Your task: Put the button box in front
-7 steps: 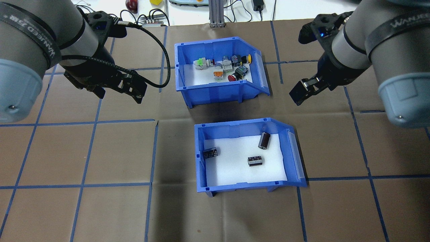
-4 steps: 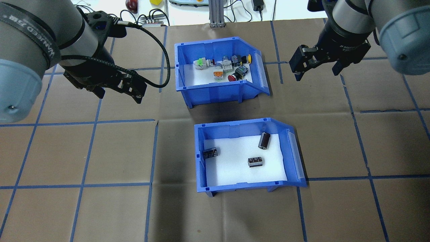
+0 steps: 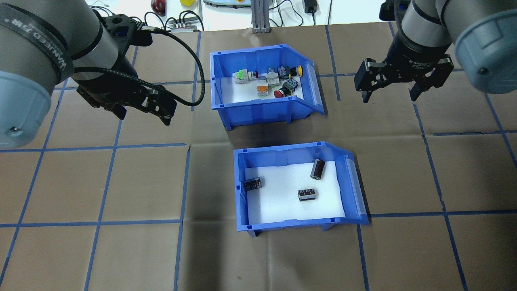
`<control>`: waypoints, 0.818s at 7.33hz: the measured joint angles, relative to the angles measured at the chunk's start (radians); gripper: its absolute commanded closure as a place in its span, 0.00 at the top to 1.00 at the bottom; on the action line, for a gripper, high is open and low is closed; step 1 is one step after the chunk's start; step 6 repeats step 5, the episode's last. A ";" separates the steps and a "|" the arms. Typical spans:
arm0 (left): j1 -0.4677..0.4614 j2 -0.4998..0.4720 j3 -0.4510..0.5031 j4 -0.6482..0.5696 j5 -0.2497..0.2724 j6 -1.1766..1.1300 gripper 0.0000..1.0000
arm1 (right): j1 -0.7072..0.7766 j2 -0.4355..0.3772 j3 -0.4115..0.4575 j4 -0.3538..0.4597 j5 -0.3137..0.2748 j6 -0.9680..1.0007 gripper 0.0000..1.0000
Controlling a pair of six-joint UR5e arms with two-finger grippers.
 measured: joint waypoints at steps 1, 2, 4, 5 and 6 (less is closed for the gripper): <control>0.000 0.001 0.000 -0.003 0.000 -0.014 0.99 | -0.001 0.000 0.000 0.001 -0.008 0.006 1.00; -0.001 0.001 -0.001 -0.005 0.001 -0.030 0.99 | -0.004 -0.001 0.001 0.001 -0.008 0.009 1.00; -0.001 0.002 -0.001 -0.007 0.003 -0.043 0.99 | -0.008 -0.001 0.001 0.001 -0.004 0.010 1.00; -0.001 0.002 -0.001 -0.008 0.004 -0.044 0.99 | -0.009 -0.001 0.001 0.000 -0.004 0.010 1.00; -0.001 0.002 -0.001 -0.008 0.004 -0.044 0.99 | -0.009 -0.001 0.001 0.000 -0.004 0.010 1.00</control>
